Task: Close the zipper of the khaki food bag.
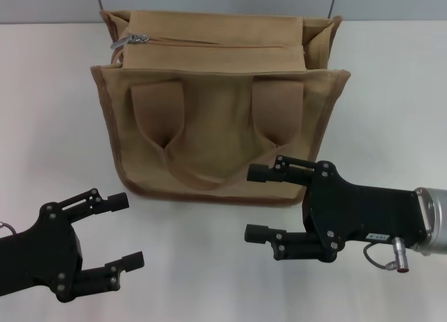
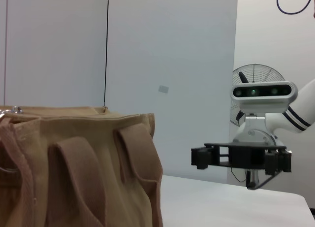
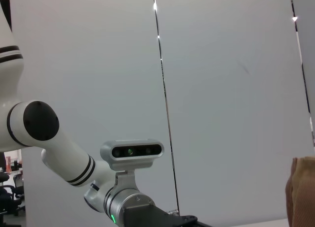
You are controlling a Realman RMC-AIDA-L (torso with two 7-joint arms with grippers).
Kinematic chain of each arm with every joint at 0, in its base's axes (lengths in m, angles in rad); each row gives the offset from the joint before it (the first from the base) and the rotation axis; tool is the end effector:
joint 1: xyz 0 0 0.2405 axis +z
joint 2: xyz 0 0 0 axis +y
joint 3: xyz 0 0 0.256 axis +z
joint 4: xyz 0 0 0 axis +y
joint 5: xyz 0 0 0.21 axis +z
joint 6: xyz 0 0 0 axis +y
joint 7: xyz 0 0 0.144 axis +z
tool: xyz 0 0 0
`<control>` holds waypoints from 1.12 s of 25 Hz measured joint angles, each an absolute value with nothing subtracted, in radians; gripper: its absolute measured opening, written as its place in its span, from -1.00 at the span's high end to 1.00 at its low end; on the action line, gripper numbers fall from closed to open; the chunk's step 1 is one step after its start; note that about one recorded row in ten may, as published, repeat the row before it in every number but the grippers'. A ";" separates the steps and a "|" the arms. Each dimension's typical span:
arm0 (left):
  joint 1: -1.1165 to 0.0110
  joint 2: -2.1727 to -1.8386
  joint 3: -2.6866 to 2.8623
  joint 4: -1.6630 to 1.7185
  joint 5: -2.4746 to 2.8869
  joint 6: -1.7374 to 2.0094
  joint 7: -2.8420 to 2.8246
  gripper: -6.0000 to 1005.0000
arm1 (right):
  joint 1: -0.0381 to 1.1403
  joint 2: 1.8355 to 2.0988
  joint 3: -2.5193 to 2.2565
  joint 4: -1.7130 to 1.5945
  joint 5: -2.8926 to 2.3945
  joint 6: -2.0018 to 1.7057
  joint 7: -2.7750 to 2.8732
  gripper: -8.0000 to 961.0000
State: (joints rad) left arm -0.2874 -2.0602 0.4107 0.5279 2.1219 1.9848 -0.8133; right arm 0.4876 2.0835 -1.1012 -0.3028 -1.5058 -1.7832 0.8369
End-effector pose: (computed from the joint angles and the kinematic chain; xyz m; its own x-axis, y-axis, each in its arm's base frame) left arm -0.3130 0.2070 0.0162 0.7464 0.0607 0.6627 0.2469 -0.9500 -0.1911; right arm 0.2291 0.2563 -0.0524 0.6475 -0.0678 -0.7590 -0.1186 -0.9929 -0.0125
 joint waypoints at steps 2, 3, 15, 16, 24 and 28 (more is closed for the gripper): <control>-0.289 -2.060 0.415 0.531 2.122 1.982 -0.813 -0.62 | 0.489 2.083 -1.101 -0.318 -1.506 -1.784 0.849 -0.60; -0.289 -2.060 0.415 0.531 2.122 1.982 -0.813 -0.62 | 0.489 2.083 -1.101 -0.318 -1.506 -1.784 0.849 -0.60; -0.277 -2.067 0.306 0.514 2.054 1.978 -0.804 -0.62 | 0.482 2.089 -1.103 -0.304 -1.504 -1.776 0.844 -0.60; -0.277 -2.067 0.306 0.514 2.054 1.978 -0.804 -0.62 | 0.481 2.089 -1.102 -0.293 -1.503 -1.776 0.835 -0.60; -0.274 -2.070 0.159 0.442 1.926 1.913 -0.805 -0.62 | 0.482 2.092 -1.093 -0.166 -1.487 -1.780 0.727 -0.60; -0.325 -2.070 0.146 0.383 1.878 1.818 -0.811 -0.62 | 0.482 2.092 -1.093 -0.152 -1.479 -1.781 0.721 -0.60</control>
State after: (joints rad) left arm -0.3245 -2.0704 0.1462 0.3827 1.8784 1.8182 -0.8114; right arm 0.4820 2.0920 -1.0926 -0.1521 -1.4794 -1.7808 0.7213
